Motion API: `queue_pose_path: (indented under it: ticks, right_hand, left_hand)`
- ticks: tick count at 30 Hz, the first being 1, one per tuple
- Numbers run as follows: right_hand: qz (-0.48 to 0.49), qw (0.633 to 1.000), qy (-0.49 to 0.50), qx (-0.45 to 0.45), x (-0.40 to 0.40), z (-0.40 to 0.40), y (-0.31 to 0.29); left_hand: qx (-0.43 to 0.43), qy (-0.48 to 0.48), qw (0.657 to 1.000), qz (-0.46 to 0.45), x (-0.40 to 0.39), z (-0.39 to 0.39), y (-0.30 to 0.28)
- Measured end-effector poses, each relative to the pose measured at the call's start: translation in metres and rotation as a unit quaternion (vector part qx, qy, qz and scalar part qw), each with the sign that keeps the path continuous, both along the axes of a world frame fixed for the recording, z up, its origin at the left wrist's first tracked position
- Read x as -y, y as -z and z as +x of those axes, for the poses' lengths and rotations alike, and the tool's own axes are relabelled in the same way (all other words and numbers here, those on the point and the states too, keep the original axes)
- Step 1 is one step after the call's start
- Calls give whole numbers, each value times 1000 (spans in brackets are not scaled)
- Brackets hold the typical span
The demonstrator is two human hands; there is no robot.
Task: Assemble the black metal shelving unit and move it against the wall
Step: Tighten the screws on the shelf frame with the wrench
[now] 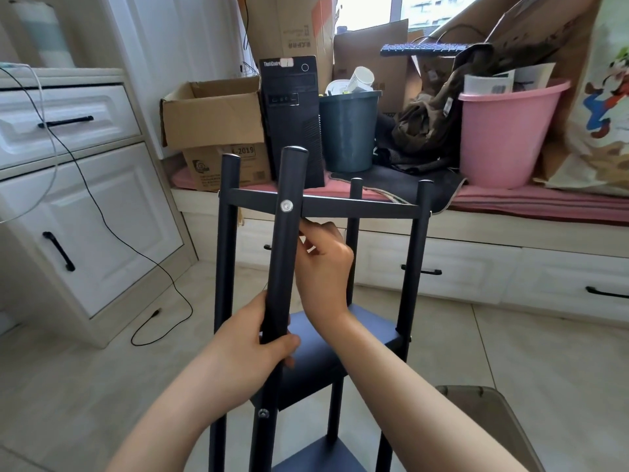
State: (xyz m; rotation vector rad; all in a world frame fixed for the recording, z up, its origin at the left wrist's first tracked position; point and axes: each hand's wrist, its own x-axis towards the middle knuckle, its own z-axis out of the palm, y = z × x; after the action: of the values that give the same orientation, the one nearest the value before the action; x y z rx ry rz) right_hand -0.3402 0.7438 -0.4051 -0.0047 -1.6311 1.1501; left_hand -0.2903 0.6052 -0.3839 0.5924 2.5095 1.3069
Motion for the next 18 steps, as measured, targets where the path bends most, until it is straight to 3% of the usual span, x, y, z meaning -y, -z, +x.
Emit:
queue_pose_path:
  ticks: [7,18]
  right_hand:
    - [19,1000,-5,5,-6,0,2]
    - [58,984,-81,147,-35,13,4]
  left_hand:
    - [2,-10,1000,-8,-3,-2,-1]
    - [14,-19,1000,-12,-3,-1,-6]
